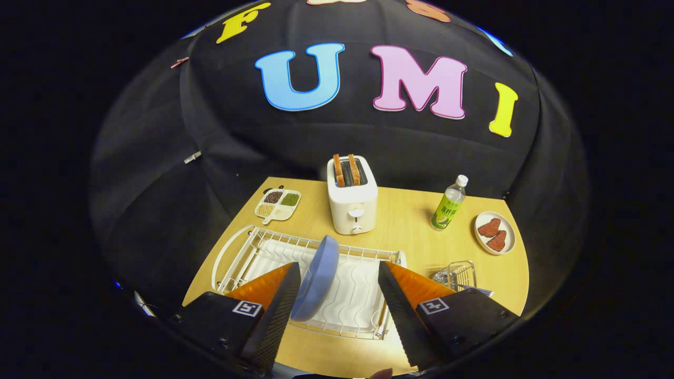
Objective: Take the plate from the dish rack, then take the spoon from the basket and place it into the plate.
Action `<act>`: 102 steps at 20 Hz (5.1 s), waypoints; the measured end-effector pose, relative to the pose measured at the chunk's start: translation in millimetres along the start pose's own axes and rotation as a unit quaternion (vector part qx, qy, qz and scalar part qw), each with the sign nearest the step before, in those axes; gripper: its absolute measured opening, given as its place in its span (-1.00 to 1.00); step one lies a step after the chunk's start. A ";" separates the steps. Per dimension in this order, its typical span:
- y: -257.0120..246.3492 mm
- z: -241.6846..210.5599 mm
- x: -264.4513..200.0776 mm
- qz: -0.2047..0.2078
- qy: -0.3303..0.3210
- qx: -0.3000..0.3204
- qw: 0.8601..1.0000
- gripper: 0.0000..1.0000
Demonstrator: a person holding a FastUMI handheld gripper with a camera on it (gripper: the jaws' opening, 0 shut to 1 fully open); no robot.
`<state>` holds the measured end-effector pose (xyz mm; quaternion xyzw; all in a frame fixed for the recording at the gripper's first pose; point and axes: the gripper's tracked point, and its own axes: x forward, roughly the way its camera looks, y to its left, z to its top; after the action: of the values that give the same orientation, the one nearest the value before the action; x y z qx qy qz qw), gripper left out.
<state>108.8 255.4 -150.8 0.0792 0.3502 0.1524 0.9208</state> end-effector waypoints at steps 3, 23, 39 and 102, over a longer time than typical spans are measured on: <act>8.3 -12.5 36.3 -0.013 0.039 0.011 0.999 0.80; -1.8 -18.1 80.3 -0.155 0.072 -0.075 0.982 -0.51; -81.1 -40.0 -67.6 0.020 -0.026 0.064 0.997 -0.51; -290.0 -139.1 46.0 -0.005 0.024 -0.030 0.999 -0.71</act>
<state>113.6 3.5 -355.8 0.0458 0.3682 0.1597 0.9148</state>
